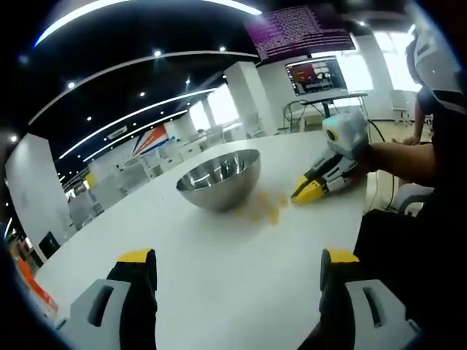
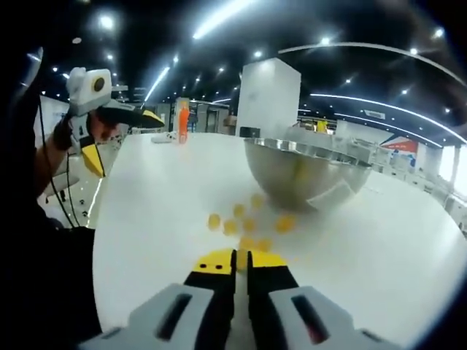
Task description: Pick up the QQ candy scattered on the table and place it into the stainless steel bowl on the table
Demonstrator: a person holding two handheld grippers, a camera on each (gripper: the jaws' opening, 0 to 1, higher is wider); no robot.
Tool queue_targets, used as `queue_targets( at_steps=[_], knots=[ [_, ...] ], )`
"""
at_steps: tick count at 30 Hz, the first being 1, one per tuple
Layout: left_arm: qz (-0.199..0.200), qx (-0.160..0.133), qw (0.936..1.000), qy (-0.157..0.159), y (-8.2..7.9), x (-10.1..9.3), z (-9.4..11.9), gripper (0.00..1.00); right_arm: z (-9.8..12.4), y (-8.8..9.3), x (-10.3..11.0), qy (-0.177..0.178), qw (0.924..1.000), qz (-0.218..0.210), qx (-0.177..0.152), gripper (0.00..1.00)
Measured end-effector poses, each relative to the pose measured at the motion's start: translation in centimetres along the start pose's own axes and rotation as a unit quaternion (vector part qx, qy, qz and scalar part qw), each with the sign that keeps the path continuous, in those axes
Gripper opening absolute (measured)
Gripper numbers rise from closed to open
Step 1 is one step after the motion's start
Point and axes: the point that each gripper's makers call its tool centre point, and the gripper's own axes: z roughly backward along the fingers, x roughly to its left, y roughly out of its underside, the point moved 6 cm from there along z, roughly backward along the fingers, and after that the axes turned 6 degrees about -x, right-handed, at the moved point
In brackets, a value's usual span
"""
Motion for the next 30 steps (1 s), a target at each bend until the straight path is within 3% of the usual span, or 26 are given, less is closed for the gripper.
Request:
queue_targets(
  at_steps=[4, 10, 13, 15, 21, 26, 30],
  knots=[
    [-0.001, 0.002, 1.0, -0.001, 0.0, 0.0, 0.0, 0.94, 0.4, -0.6, -0.2, 0.01, 0.9999, -0.005, -0.008, 0.05],
    [-0.004, 0.001, 1.0, -0.006, -0.2, 0.3, 0.2, 0.93, 2.3, -4.8, -0.7, 0.04, 0.9985, 0.032, -0.019, 0.05],
    [-0.002, -0.002, 1.0, -0.009, -0.3, 0.4, 0.2, 0.93, 3.6, -9.0, 0.0, -0.003, 0.9963, -0.016, -0.085, 0.05],
    [-0.002, -0.004, 1.0, -0.007, -0.4, 0.4, 0.2, 0.93, 4.7, -12.0, 0.0, -0.019, 0.9923, -0.027, -0.119, 0.05],
    [-0.007, -0.004, 0.9999, -0.008, -0.5, 0.5, 0.3, 0.93, 7.2, -20.7, -0.8, -0.028, 0.9806, 0.031, -0.191, 0.05],
    [-0.006, -0.008, 0.9999, -0.007, -0.8, 0.4, 0.6, 0.93, 8.0, -25.8, -1.9, -0.003, 0.97, 0.083, -0.228, 0.05],
    [-0.007, -0.007, 0.9999, -0.008, -0.9, 0.3, 0.7, 0.93, 7.5, -28.8, -2.7, -0.002, 0.9636, 0.093, -0.251, 0.05]
  ],
)
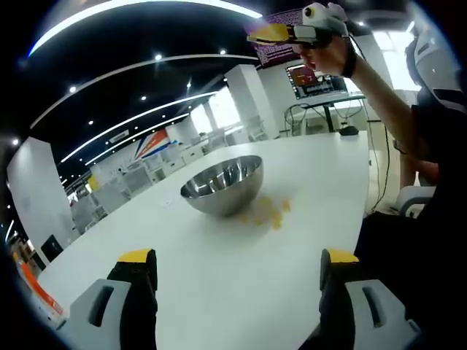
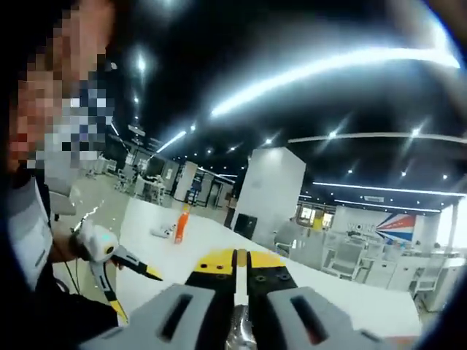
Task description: Pick up the QQ candy scattered on the table and place it into the stainless steel bowl on the table
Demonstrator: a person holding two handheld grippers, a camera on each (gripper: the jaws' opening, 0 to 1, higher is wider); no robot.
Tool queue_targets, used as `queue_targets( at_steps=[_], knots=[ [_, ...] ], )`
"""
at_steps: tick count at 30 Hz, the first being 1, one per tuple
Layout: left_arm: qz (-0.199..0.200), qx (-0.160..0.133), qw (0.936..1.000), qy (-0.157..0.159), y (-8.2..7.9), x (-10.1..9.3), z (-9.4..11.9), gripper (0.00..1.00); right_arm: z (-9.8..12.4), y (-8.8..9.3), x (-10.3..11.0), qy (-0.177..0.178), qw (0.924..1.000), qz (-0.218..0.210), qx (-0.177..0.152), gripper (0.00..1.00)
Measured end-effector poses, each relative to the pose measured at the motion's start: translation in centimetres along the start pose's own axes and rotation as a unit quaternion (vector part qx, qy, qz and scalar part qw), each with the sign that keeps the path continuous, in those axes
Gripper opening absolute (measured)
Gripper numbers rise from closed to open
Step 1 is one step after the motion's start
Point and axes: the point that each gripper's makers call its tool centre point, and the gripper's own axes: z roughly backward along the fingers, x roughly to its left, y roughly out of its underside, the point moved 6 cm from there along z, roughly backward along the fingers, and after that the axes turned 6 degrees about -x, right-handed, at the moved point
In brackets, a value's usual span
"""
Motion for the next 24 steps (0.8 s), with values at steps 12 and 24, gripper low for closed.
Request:
queue_targets(
  at_steps=[12, 24],
  knots=[
    [-0.002, 0.001, 1.0, 0.001, -0.2, -0.2, 0.3, 0.93, -6.8, 11.2, -4.3, 0.023, 0.9923, -0.079, 0.093, 0.05],
    [-0.001, 0.005, 1.0, -0.006, -0.1, 0.3, 0.5, 0.93, -7.1, 22.9, -4.1, 0.046, 0.9709, -0.104, 0.211, 0.05]
  ],
)
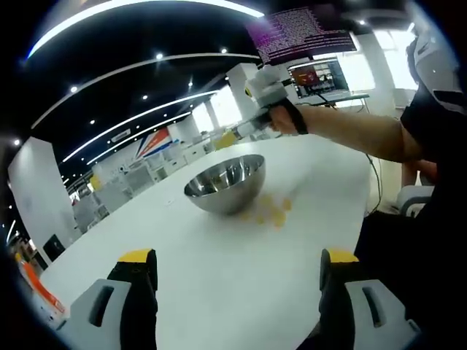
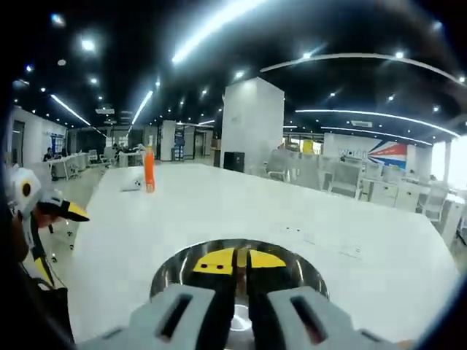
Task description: Pick up the QQ candy scattered on the table and place it into the stainless steel bowl on the table
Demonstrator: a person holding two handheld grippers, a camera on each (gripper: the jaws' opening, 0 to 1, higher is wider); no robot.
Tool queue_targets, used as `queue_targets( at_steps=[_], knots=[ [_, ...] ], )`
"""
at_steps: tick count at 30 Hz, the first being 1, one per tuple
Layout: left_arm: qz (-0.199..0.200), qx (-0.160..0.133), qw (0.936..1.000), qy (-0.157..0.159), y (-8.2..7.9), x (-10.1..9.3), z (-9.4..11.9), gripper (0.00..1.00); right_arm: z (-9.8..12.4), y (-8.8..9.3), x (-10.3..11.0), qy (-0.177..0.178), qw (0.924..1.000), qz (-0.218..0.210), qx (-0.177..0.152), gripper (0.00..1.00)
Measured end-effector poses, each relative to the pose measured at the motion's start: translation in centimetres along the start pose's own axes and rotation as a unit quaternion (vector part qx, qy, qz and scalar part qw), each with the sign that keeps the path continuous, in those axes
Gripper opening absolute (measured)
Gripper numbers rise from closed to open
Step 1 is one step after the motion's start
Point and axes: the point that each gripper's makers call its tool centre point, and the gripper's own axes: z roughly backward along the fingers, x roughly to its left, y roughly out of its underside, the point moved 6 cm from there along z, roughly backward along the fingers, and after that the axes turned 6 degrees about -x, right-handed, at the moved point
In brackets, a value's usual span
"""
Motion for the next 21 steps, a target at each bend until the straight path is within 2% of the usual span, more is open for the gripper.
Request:
queue_targets(
  at_steps=[6, 10, 15, 19, 21],
  knots=[
    [0.002, 0.0, 1.0, 0.001, 0.2, -0.1, -0.1, 0.93, -0.6, 1.9, 0.3, 0.001, 0.9991, 0.021, 0.036, 0.05],
    [0.002, 0.002, 1.0, 0.0, 0.3, 0.0, 0.0, 0.93, -0.5, 2.3, 0.4, 0.002, 0.9987, 0.026, 0.043, 0.05],
    [0.003, 0.001, 1.0, -0.001, 0.4, 0.1, 0.1, 0.93, -0.6, 2.3, 0.3, 0.003, 0.999, 0.022, 0.039, 0.06],
    [0.002, 0.0, 1.0, -0.002, 0.3, 0.1, 0.2, 0.93, -0.6, 1.9, 0.3, 0.008, 0.9995, 0.02, 0.023, 0.08],
    [0.003, 0.0, 1.0, -0.002, 0.4, 0.1, 0.2, 0.93, -0.5, 1.6, 0.1, 0.011, 0.9997, 0.019, 0.009, 0.16]
  ],
)
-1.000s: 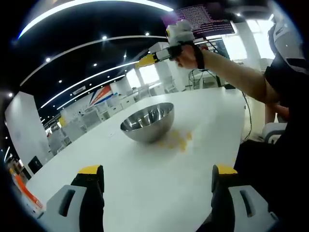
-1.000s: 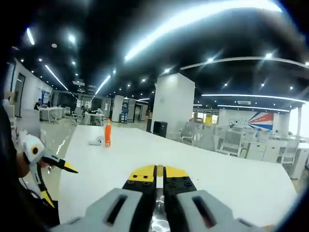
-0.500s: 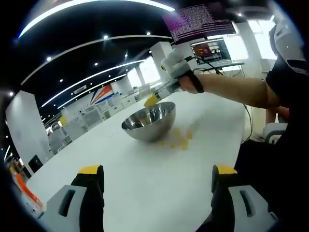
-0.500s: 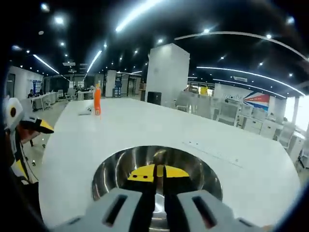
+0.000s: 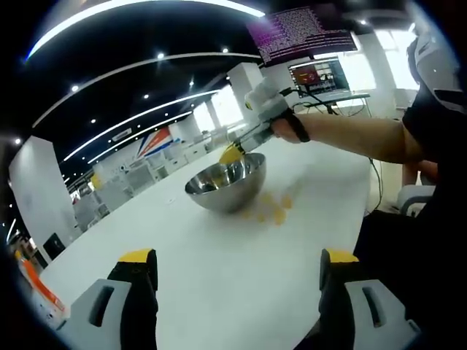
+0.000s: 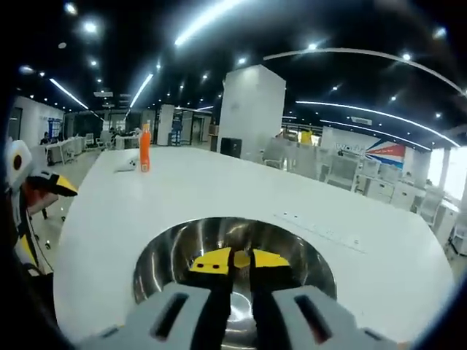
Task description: Pick up the QQ candy scattered on the table and place it into the stainless steel bowl on the table
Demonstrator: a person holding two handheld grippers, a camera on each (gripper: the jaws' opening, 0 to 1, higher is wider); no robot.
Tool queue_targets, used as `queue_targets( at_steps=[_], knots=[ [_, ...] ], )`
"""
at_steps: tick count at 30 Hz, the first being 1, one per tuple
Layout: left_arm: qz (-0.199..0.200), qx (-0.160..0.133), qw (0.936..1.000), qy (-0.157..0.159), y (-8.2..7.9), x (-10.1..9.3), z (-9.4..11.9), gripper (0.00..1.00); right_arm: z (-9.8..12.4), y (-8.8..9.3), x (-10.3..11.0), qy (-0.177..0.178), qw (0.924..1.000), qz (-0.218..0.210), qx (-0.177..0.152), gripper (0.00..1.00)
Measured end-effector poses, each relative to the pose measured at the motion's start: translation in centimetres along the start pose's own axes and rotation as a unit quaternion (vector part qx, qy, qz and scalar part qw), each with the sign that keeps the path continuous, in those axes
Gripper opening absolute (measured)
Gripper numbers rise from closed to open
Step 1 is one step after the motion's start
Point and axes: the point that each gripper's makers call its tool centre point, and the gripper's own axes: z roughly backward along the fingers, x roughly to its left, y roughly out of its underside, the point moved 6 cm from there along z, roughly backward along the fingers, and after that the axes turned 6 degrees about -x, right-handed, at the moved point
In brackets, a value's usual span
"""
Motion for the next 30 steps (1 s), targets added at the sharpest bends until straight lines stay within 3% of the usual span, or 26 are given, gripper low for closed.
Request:
queue_targets(
  at_steps=[2, 4, 14, 19, 24, 30],
  knots=[
    [0.001, -0.001, 1.0, 0.0, 0.0, 0.0, 0.0, 0.93, 0.0, -0.2, 0.0, -0.003, 0.9999, -0.009, -0.01, 0.27],
    [0.001, -0.001, 1.0, 0.0, 0.0, 0.0, 0.1, 0.93, 0.0, -0.2, 0.0, -0.002, 0.9999, -0.011, -0.008, 0.19],
    [0.0, -0.001, 1.0, -0.002, 0.0, 0.0, 0.2, 0.93, 0.3, -0.1, -0.1, 0.003, 1.0, -0.002, -0.004, 0.19],
    [-0.002, 0.001, 1.0, -0.001, -0.1, 0.0, 0.2, 0.93, 0.7, -1.3, -0.4, 0.004, 0.9998, -0.001, -0.018, 0.21],
    [-0.003, -0.001, 1.0, -0.001, -0.3, -0.1, 0.2, 0.93, 2.1, -5.3, -1.4, 0.02, 0.998, 0.035, -0.049, 0.2],
    [-0.004, -0.001, 1.0, -0.001, -0.3, -0.2, 0.1, 0.93, 5.2, -11.8, -1.8, 0.03, 0.9908, 0.061, -0.117, 0.19]
  ],
)
